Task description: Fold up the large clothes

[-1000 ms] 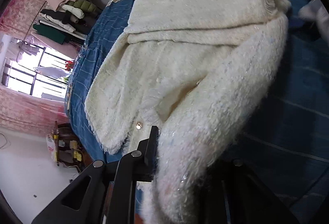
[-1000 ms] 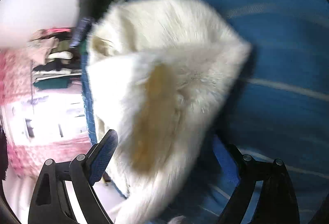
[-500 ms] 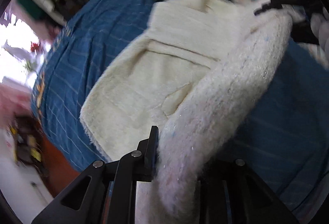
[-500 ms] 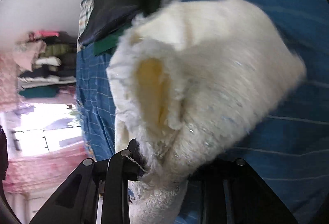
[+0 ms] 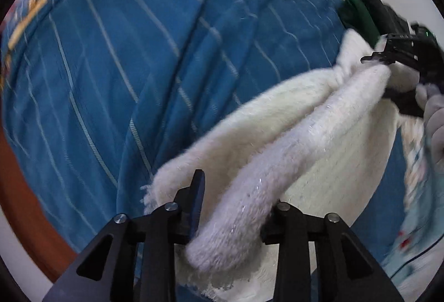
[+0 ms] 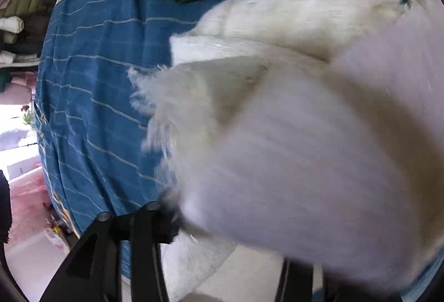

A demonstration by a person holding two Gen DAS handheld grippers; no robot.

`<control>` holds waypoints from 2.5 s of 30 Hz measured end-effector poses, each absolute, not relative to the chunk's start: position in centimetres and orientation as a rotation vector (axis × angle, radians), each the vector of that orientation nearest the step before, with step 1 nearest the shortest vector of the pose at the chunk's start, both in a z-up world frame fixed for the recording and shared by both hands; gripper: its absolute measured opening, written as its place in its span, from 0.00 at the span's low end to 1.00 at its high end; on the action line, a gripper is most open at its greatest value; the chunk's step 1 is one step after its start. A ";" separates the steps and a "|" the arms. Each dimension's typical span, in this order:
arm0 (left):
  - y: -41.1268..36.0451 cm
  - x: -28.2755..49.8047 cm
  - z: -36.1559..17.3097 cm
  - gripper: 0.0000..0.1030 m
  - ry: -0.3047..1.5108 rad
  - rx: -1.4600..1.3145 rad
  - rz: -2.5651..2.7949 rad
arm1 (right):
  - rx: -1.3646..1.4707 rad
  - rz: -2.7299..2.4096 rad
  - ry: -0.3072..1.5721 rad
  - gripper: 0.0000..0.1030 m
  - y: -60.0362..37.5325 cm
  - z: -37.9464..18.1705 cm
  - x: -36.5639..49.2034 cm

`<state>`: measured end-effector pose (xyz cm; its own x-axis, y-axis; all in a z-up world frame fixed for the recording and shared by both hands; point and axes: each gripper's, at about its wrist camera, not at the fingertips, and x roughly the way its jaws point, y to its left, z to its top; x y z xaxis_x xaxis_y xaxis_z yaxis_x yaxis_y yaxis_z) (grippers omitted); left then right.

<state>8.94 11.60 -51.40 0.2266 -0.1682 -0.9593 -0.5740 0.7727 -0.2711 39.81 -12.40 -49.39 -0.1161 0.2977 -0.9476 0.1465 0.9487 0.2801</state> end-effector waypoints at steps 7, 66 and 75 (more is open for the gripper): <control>12.9 6.9 -51.4 0.47 1.329 -0.795 0.341 | 0.706 0.516 1.532 0.68 -17.9 -45.0 40.2; 15.8 6.5 -56.4 0.95 1.359 -0.295 0.795 | 0.484 0.052 1.449 0.32 -48.2 -46.2 25.1; 8.0 9.5 -45.7 0.95 1.198 -0.157 0.598 | 0.400 0.023 1.494 0.34 -46.9 -43.7 27.0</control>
<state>9.46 7.96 -45.73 0.2317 0.3523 -0.9068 -0.5137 0.8359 0.1935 27.01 -46.94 -43.66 0.0893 0.2584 -0.9619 0.2288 0.9346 0.2724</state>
